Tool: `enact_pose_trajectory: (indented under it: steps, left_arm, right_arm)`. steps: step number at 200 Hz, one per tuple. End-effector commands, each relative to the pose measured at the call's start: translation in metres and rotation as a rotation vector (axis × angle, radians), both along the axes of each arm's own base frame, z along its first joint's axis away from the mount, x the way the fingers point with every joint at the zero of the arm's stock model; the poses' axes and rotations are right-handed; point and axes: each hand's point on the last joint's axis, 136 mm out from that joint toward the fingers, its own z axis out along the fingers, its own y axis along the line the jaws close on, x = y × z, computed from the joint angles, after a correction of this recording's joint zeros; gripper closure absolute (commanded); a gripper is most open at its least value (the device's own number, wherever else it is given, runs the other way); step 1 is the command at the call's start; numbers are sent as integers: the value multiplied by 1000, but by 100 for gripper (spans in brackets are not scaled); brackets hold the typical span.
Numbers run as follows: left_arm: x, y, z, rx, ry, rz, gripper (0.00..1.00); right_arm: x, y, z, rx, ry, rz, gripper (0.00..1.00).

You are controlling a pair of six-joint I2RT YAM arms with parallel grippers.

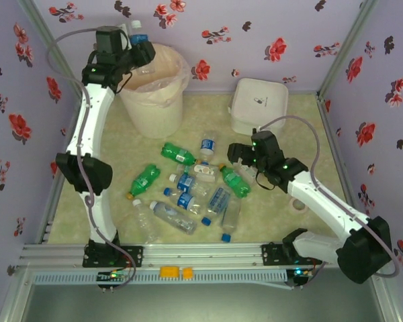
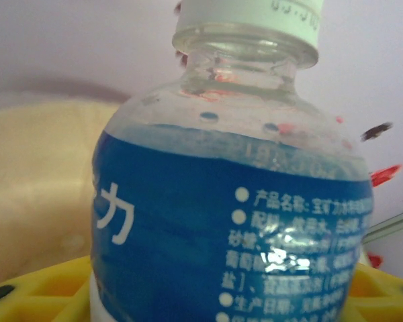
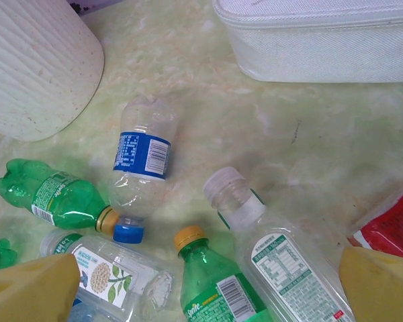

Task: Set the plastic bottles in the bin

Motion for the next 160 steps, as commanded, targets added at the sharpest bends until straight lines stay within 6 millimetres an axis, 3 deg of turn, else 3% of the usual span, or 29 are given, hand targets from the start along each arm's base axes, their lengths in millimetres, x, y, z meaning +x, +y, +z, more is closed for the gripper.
enact_pose_trajectory:
  steps: [1, 18, 35, 52, 74, 104, 160]
  left_arm:
    - [-2, 7, -23, 88, 73, 14, 93]
    - [1, 10, -36, 110, 106, 28, 86]
    - [1, 12, -40, 123, 119, 40, 59]
    - [0, 14, -39, 125, 119, 50, 38]
    - [-3, 15, -32, 115, 111, 57, 22]
    - [-11, 15, -15, 111, 79, 54, 10]
    - [-43, -2, 25, 106, -11, 2, 7]
  right_arm:
    - [-4, -13, 0, -30, -7, -20, 0]
    - [-5, -20, -1, -43, -2, -42, 0]
    - [-6, -29, -1, -65, 7, -76, 0]
    - [-8, -39, -5, -102, 36, -88, 1]
    - [-12, -63, -16, -216, 102, -126, 0]
    - [-18, -89, -34, -336, 228, -131, 0]
    - [-18, -115, -66, -395, 400, -134, 2]
